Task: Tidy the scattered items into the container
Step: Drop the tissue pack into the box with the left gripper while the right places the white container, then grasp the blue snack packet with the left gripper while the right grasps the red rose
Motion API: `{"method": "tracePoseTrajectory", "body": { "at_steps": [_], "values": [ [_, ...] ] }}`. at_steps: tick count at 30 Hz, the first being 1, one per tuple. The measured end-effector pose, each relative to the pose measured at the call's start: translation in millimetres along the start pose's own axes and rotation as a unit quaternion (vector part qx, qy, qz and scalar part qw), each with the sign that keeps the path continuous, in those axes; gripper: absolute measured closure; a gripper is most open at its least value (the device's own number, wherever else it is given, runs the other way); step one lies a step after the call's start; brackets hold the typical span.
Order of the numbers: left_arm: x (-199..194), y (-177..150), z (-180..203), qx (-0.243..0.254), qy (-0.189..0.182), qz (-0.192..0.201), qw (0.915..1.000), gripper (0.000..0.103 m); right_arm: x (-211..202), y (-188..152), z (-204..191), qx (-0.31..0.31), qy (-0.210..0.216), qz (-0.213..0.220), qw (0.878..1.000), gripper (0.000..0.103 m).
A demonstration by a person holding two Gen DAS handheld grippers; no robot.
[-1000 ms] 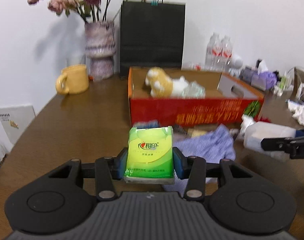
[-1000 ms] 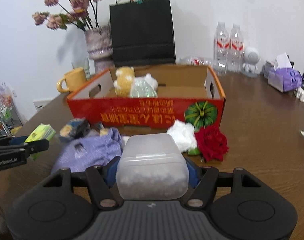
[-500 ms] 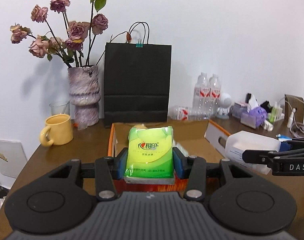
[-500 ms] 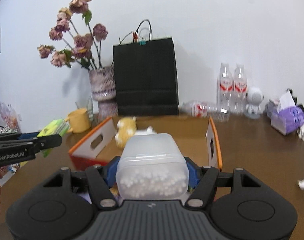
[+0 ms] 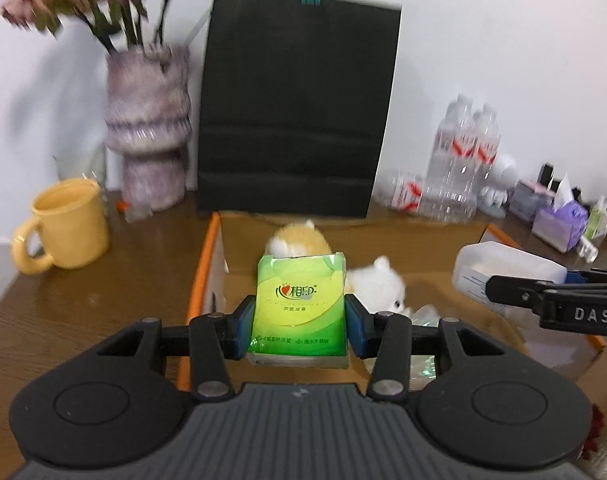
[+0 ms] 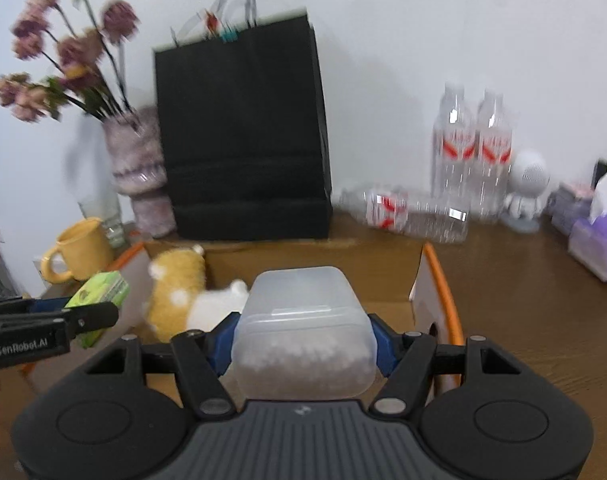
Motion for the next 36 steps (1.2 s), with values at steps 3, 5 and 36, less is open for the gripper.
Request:
{"method": "tracePoseTrajectory", "body": {
  "at_steps": [3,5,36],
  "values": [
    [14,-8,0,0.018,0.004,-0.019,0.9997,0.056,19,-6,1,-0.006,0.0,-0.023,1.0,0.038],
    [16,-11,4,0.037,0.015,-0.019,0.999,0.057,25,-11,-1,-0.013,-0.002,-0.033,0.999,0.038],
    [-134,-57,4,0.029,0.034,0.056,0.9974,0.0,-125,-60,5,-0.037,0.022,0.011,0.999,0.017]
  ]
}}
Point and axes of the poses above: each gripper's, at about its wrist camera, not at the fingertips, and x roughly the way its jaws point, z to its right, y to its top, the point moved 3 cm from there along x, roughly the way its jaws point, and after that the axes turned 6 degrees about -x, right-handed, at the moved point
